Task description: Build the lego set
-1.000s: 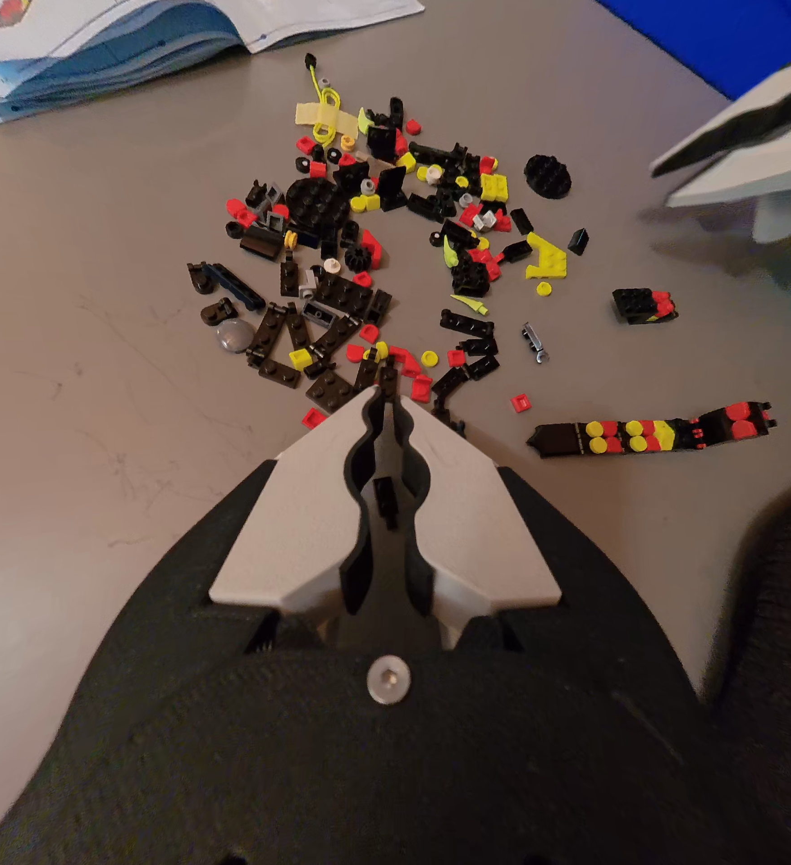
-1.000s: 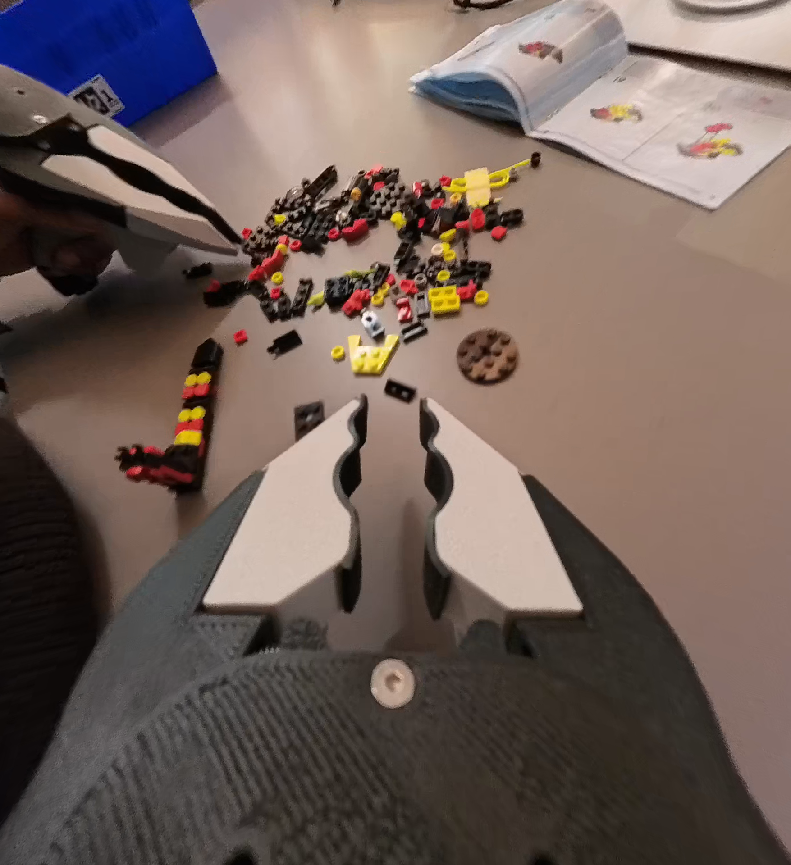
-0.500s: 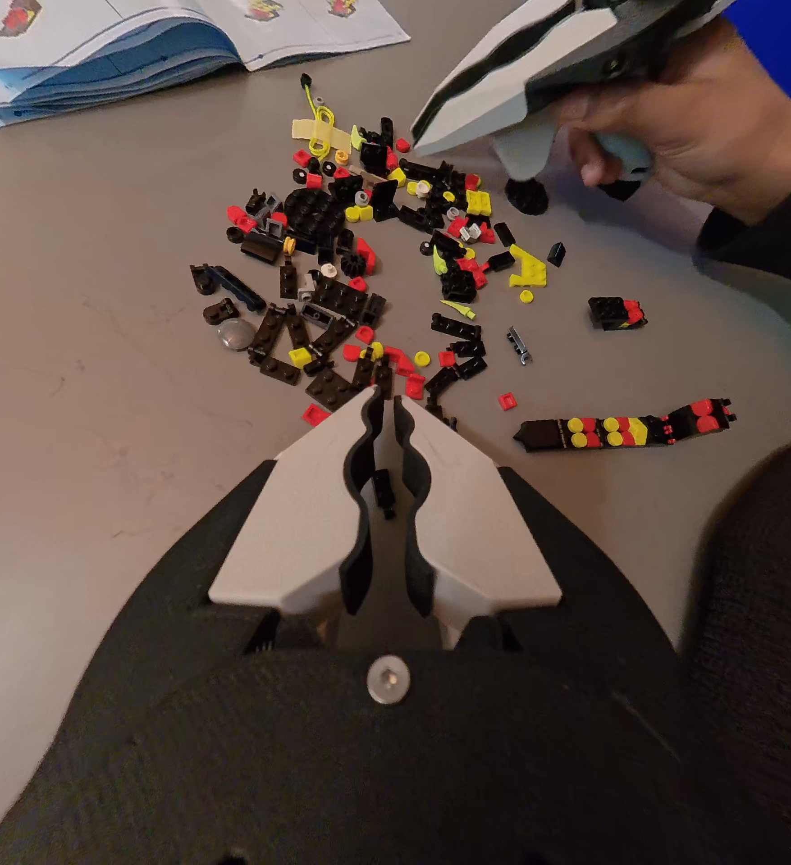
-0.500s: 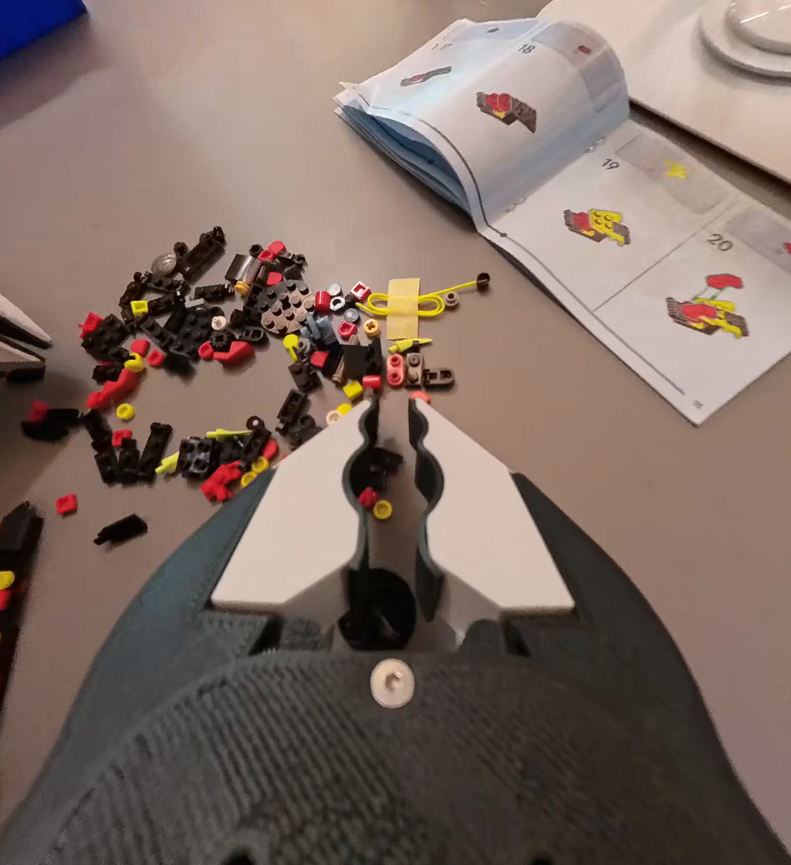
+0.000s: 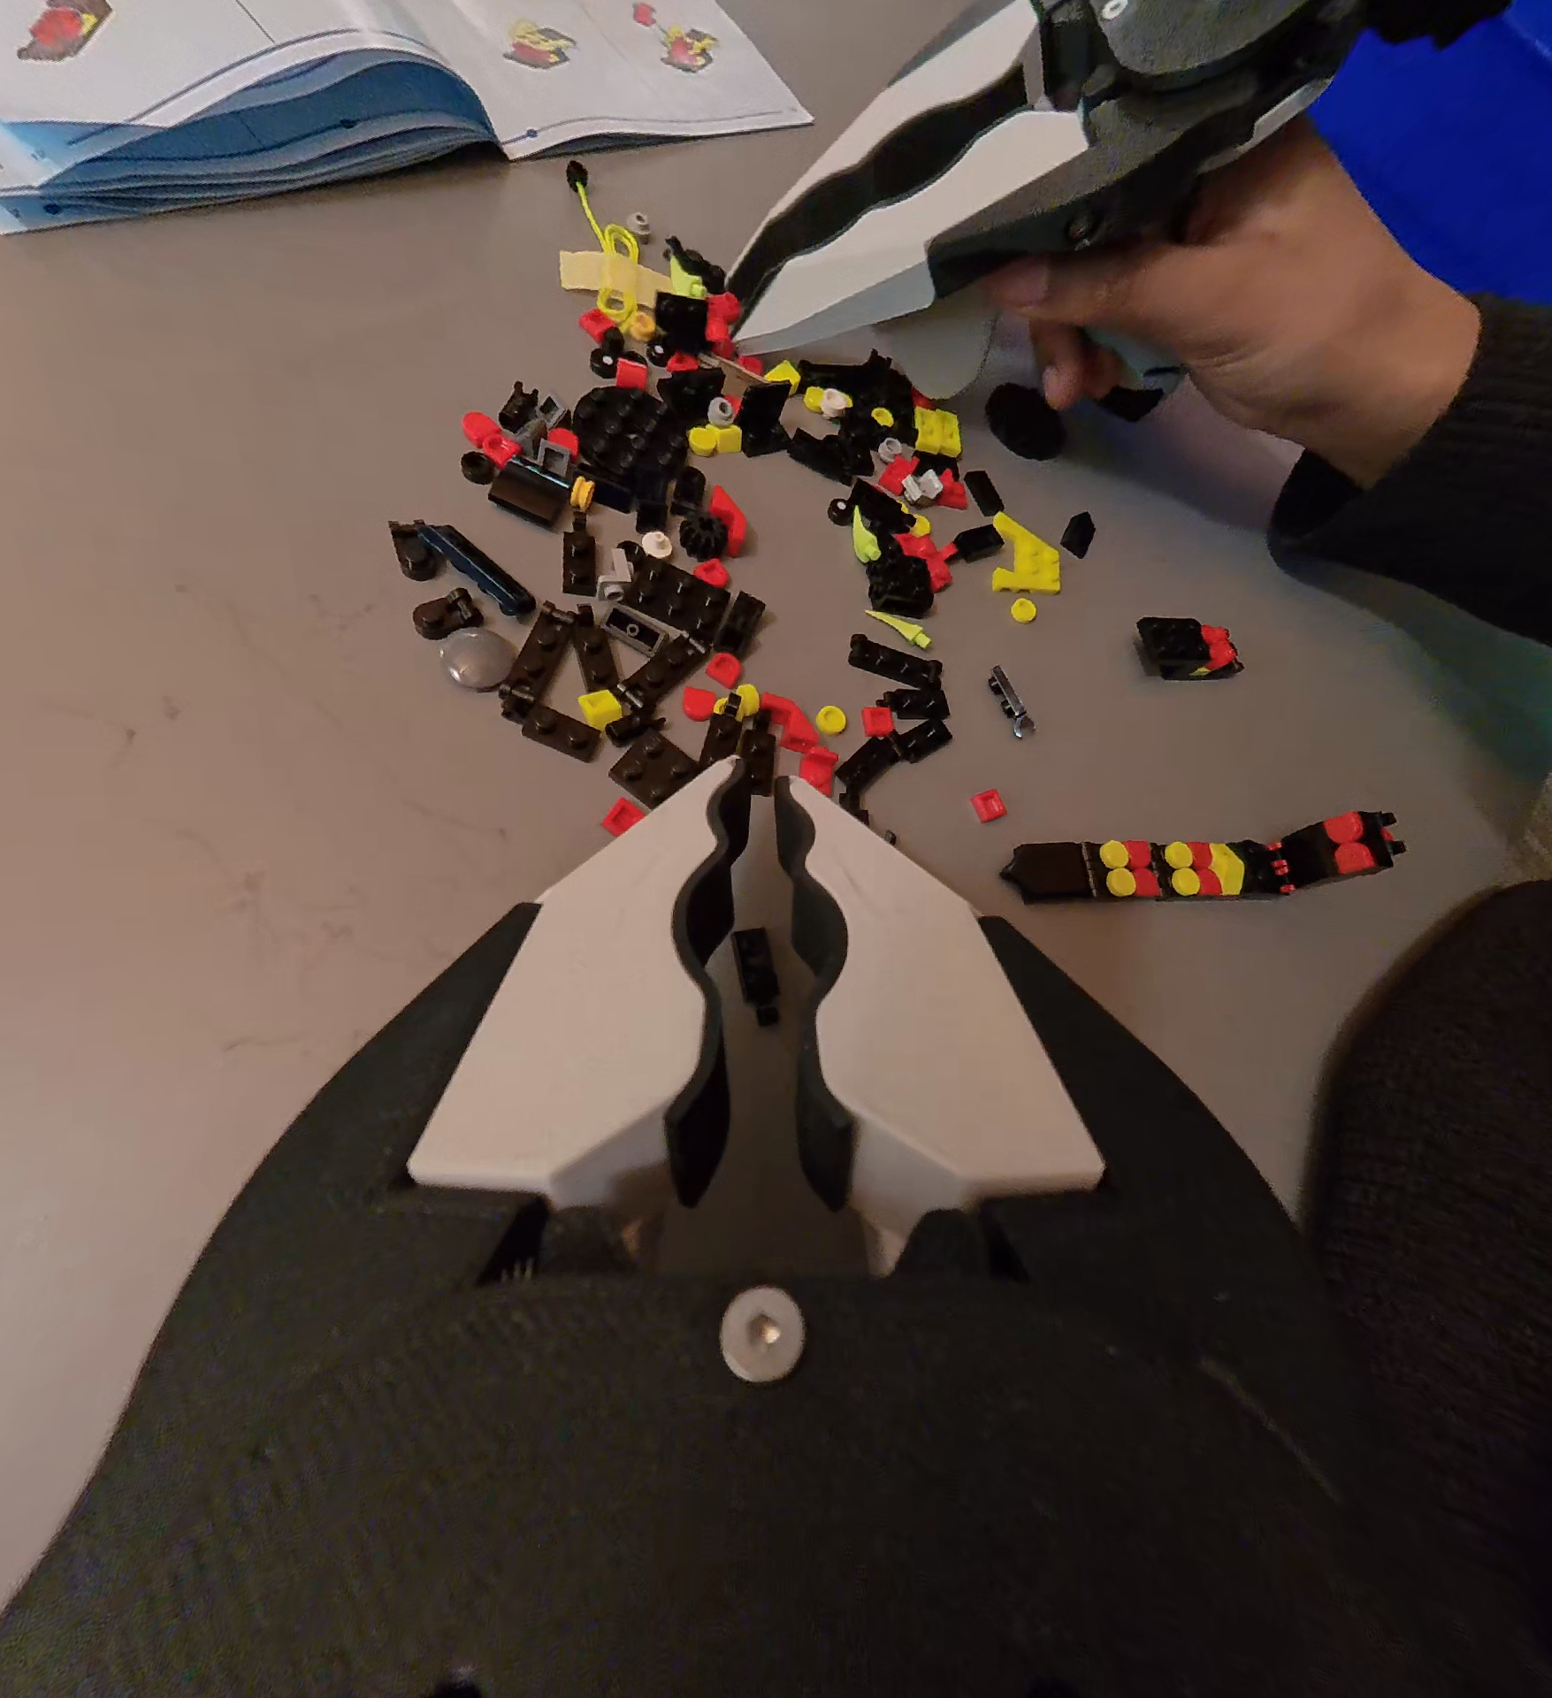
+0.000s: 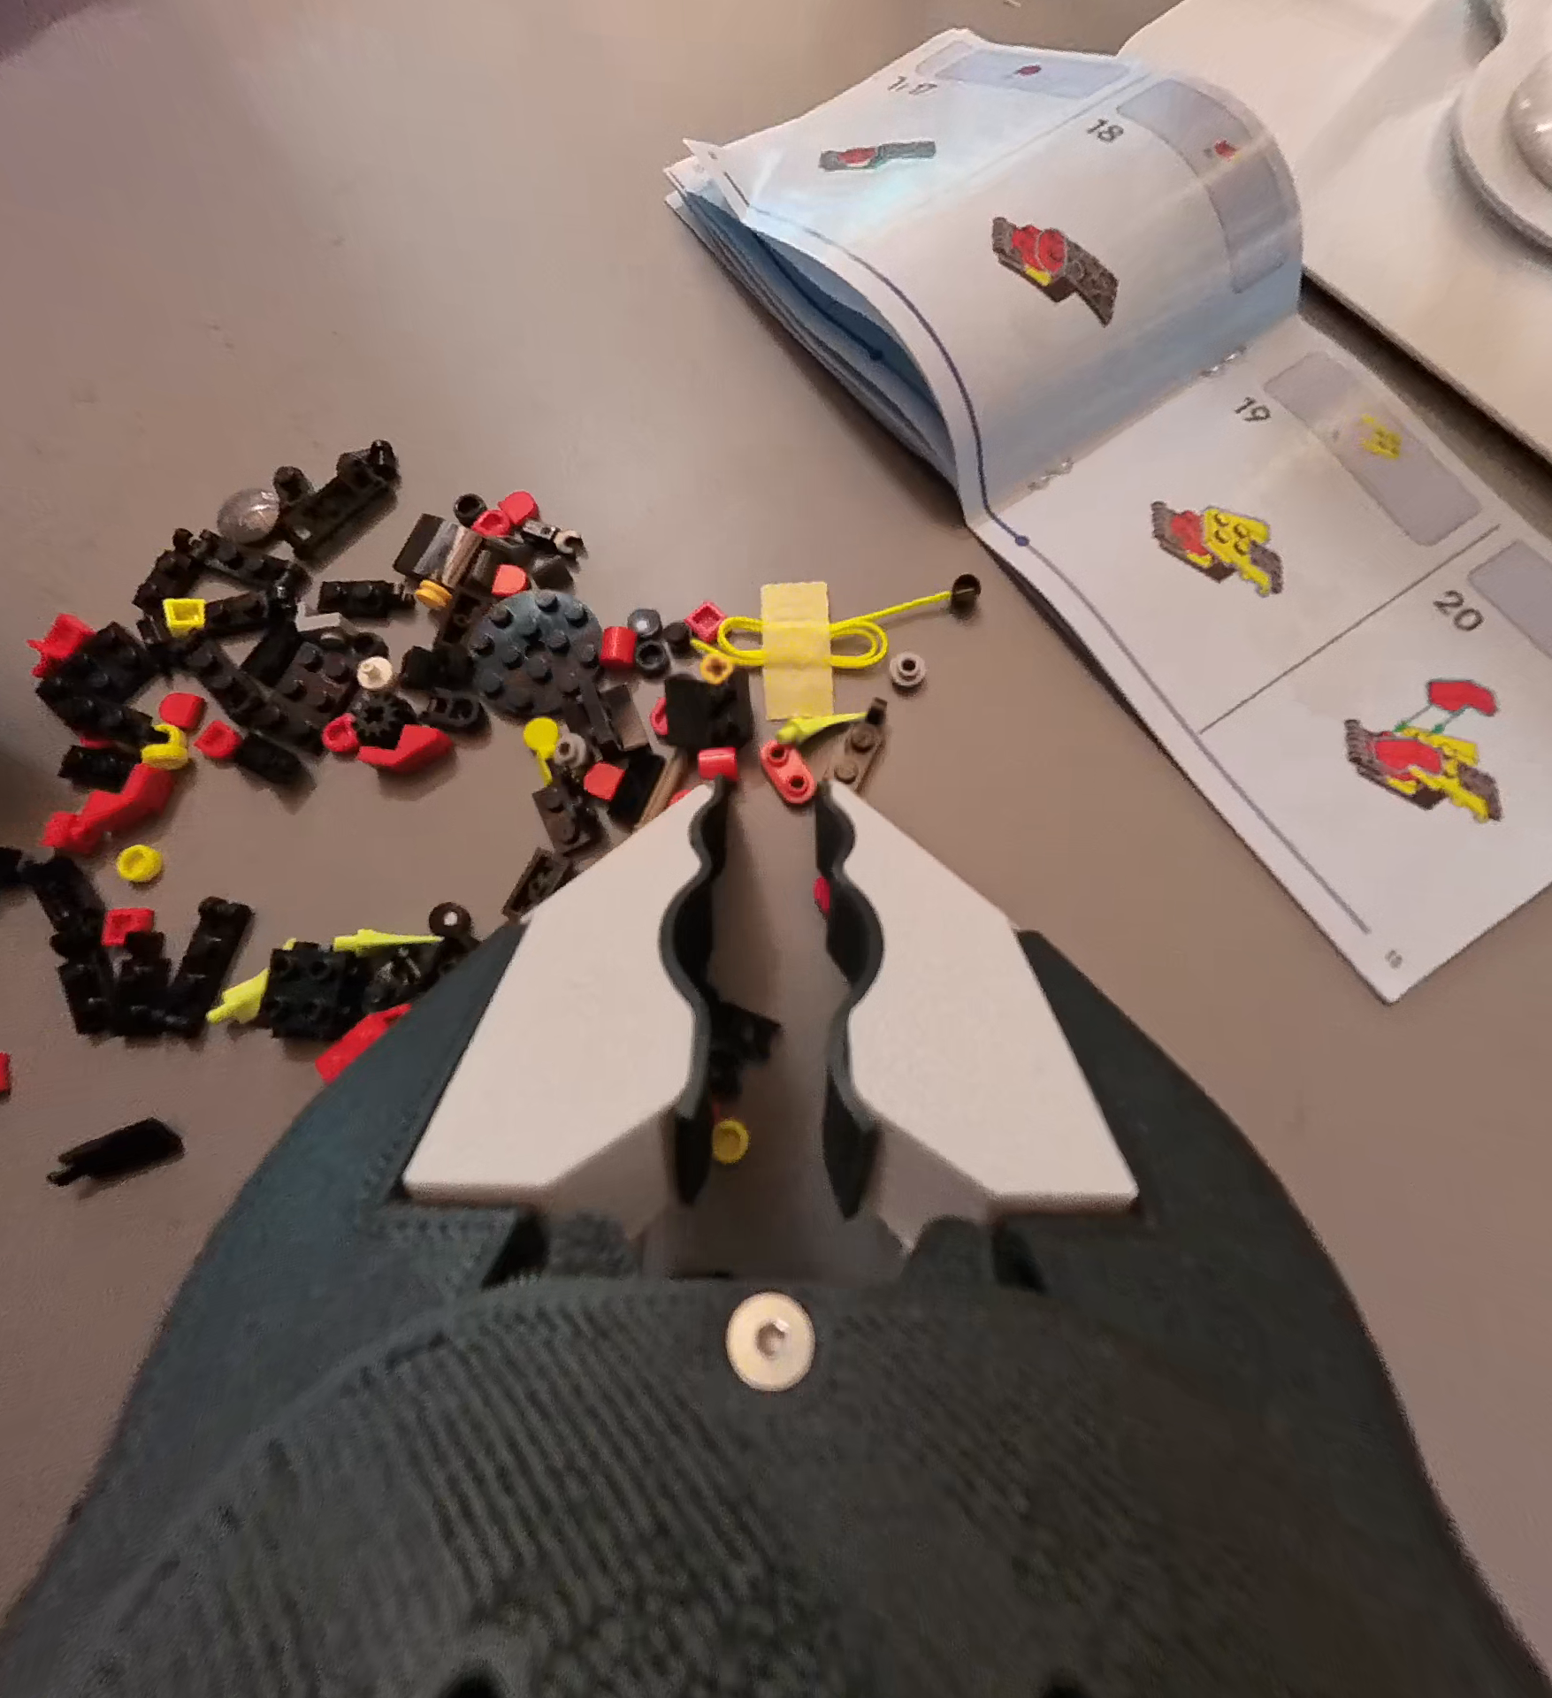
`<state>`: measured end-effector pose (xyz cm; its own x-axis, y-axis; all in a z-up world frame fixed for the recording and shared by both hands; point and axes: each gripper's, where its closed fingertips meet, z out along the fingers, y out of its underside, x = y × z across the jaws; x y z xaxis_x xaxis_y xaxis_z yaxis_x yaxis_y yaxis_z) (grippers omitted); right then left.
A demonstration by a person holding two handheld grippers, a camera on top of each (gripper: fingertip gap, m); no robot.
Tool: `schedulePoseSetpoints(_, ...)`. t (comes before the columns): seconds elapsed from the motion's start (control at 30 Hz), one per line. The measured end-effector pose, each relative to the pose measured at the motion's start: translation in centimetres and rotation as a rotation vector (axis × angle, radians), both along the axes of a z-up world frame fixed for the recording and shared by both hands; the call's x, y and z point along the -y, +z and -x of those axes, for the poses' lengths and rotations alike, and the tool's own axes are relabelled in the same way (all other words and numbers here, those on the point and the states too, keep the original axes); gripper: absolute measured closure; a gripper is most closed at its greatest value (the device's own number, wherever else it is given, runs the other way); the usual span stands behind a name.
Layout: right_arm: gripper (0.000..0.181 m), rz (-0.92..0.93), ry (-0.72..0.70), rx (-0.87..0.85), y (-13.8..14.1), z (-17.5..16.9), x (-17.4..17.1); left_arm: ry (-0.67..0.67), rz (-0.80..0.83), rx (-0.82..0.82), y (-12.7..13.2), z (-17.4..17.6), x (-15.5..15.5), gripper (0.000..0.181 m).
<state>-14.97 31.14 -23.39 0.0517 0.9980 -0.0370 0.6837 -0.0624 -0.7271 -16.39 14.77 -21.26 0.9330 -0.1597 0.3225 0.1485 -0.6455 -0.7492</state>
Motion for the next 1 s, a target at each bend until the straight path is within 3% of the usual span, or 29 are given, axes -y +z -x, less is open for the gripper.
schedulePoseSetpoints(0.3,0.160,-0.080,0.064,0.007,0.0,0.8,0.2,0.001,-0.001,0.004,0.0,0.0,0.0,0.178)
schedulePoseSetpoints(0.5,0.174,-0.062,0.067,0.018,-0.1,0.6,0.5,0.002,-0.001,0.000,0.0,0.1,0.0,0.178)
schedulePoseSetpoints(0.7,0.175,-0.061,0.069,0.003,0.8,-0.3,0.7,-0.009,-0.007,-0.020,0.1,-0.3,0.0,0.178)
schedulePoseSetpoints(0.83,0.175,-0.050,0.045,-0.038,3.1,-2.8,1.1,-0.040,-0.011,-0.046,0.3,-1.4,0.0,0.178)
schedulePoseSetpoints(1.0,0.175,0.019,-0.018,-0.075,5.0,-8.8,3.2,-0.123,-0.028,-0.076,0.9,-4.6,-0.1,0.176)
